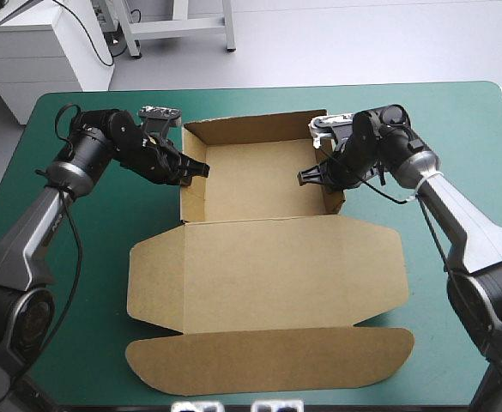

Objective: Fold the box

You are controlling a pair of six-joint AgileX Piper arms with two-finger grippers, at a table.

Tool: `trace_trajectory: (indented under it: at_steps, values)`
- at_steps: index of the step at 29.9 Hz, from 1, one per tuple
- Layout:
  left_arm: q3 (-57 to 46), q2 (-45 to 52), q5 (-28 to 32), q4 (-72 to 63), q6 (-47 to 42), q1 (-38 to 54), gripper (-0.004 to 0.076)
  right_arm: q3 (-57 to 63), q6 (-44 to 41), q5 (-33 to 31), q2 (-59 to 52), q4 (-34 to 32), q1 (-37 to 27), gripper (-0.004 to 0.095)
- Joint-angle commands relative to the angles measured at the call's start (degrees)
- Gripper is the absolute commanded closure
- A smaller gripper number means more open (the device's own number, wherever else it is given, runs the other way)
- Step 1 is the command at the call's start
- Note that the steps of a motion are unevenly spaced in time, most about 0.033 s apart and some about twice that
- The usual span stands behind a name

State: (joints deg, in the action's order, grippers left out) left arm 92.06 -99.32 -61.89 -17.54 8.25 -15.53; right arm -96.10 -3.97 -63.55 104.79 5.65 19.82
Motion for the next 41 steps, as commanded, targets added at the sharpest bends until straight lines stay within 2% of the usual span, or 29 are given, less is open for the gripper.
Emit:
trace_trajectory:
  at_steps: [1,6,17,19,21,24,26,28,30,33,41]
  values:
    - [5.6,0.0,-4.8,0.6,0.4,-0.5,0.0732,-1.8,3.3,-0.6,-2.7,3.1,0.3,0.0922]
    - [8.9,-3.6,-11.6,4.6,-2.5,-0.5,0.0732,-1.8,2.9,-3.3,-1.8,0.6,0.3,0.0922]
    - [9.0,-4.6,-11.8,4.6,-4.9,-0.5,0.0725,-1.8,2.6,-6.7,1.1,3.0,0.3,0.0922]
    - [9.0,-4.6,-11.8,4.0,-4.4,-0.5,0.0687,-1.8,2.6,-6.7,1.1,2.5,0.3,0.0922]
    - [9.0,-4.6,-11.8,3.7,-3.8,-0.5,0.0602,-1.8,2.6,-6.8,1.1,2.0,0.3,0.0910]
    - [9.0,-4.6,-11.8,3.7,-3.8,-0.5,0.0379,-1.8,2.6,-7.0,1.1,1.6,0.3,0.0814]
    - [9.0,-4.6,-11.8,4.1,-3.8,-0.5,0.0225,-1.8,2.6,-7.0,1.1,1.3,0.3,0.0692]
    - [9.0,-4.6,-11.8,4.1,-3.8,-0.5,0.0141,-1.8,2.9,-6.8,1.1,1.1,0.3,0.0547]
    - [9.0,-4.6,-11.8,4.1,-4.0,-0.5,0.0128,-1.8,3.0,-6.4,1.1,0.9,0.3,0.0369]
    - [9.0,-4.5,-11.8,3.9,-3.9,-0.5,0.0135,-1.9,3.0,-5.9,1.1,0.5,0.3,0.0195]
    - [12.1,-2.5,-11.8,3.9,-0.6,-0.5,0.0136,-6.3,4.0,-6.6,0.4,-0.6,0.3,0.0170]
